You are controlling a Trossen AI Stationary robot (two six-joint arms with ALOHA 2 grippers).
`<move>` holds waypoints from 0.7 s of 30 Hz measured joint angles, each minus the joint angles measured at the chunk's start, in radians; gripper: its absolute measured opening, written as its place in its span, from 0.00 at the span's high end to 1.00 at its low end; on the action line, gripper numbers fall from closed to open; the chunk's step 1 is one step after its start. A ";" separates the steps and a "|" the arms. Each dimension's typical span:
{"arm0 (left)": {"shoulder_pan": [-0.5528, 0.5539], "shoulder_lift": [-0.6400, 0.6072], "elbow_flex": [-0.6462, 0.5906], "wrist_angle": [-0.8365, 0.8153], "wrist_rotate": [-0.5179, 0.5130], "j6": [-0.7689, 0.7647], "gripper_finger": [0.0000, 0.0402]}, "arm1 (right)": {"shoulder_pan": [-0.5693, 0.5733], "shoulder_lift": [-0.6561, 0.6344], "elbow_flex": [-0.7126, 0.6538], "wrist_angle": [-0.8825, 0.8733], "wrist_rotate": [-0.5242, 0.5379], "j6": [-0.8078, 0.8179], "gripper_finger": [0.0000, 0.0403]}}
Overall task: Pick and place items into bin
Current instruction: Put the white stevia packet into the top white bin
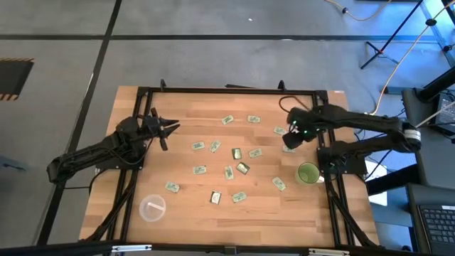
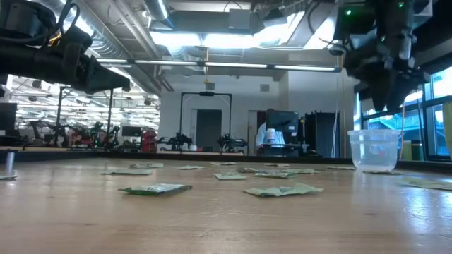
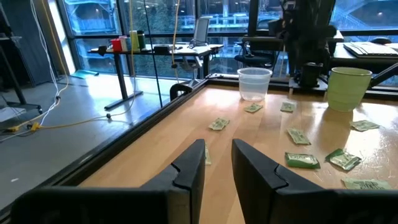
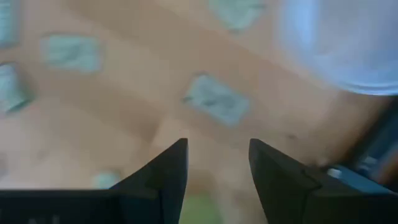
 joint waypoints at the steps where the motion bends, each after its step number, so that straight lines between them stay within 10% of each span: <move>1: 0.000 0.000 0.000 0.002 0.000 0.000 0.81 | 0.015 0.021 -0.001 -0.004 0.043 0.047 0.57; 21: 0.000 0.000 0.000 -0.003 -0.001 0.000 0.81 | 0.064 0.230 -0.158 0.225 0.049 0.269 0.64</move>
